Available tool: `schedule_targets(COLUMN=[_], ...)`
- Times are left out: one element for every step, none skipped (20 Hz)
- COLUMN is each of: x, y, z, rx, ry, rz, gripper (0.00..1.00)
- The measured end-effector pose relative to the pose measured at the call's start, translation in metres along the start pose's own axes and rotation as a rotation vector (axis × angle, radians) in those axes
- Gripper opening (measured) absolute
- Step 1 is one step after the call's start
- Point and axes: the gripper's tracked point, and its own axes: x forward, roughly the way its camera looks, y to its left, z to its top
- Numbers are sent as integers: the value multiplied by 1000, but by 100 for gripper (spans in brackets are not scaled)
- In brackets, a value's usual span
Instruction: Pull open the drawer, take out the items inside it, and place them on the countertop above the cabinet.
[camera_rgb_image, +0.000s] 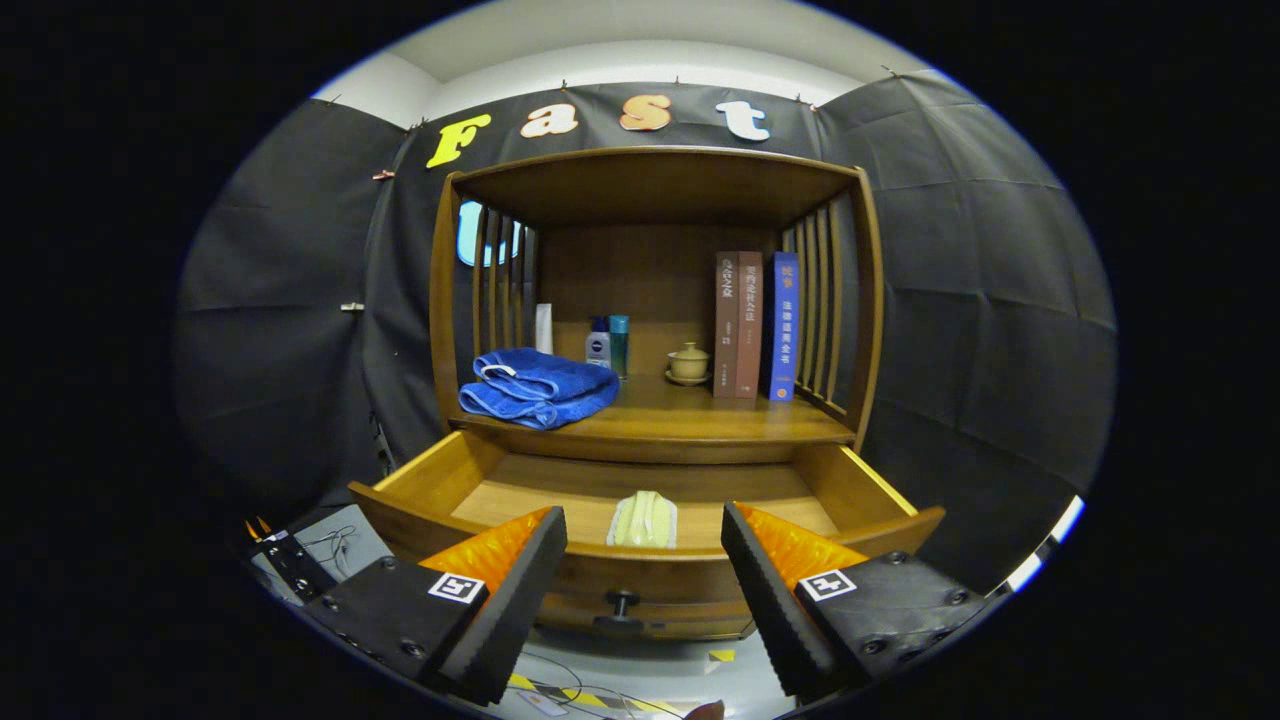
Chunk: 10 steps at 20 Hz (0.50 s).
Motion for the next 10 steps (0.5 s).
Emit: schedule_targets(x=[8, 20, 31, 47, 64, 81, 99, 116, 130, 144], y=[3, 6, 2, 2, 0, -5, -9, -10, -11, -8], z=[7, 8, 9, 7, 4, -1, -7, -15, -25, -33], rx=[17, 31, 45, 48, 57, 54, 39, 15, -10, -14], ry=[40, 95, 147, 205, 258, 310, 358, 410, 465, 499], rz=[15, 22, 11, 4, -11, -38, -60, -66, -75, -70], gripper=[98, 99, 98, 99, 98, 98, 98, 98, 98, 98])
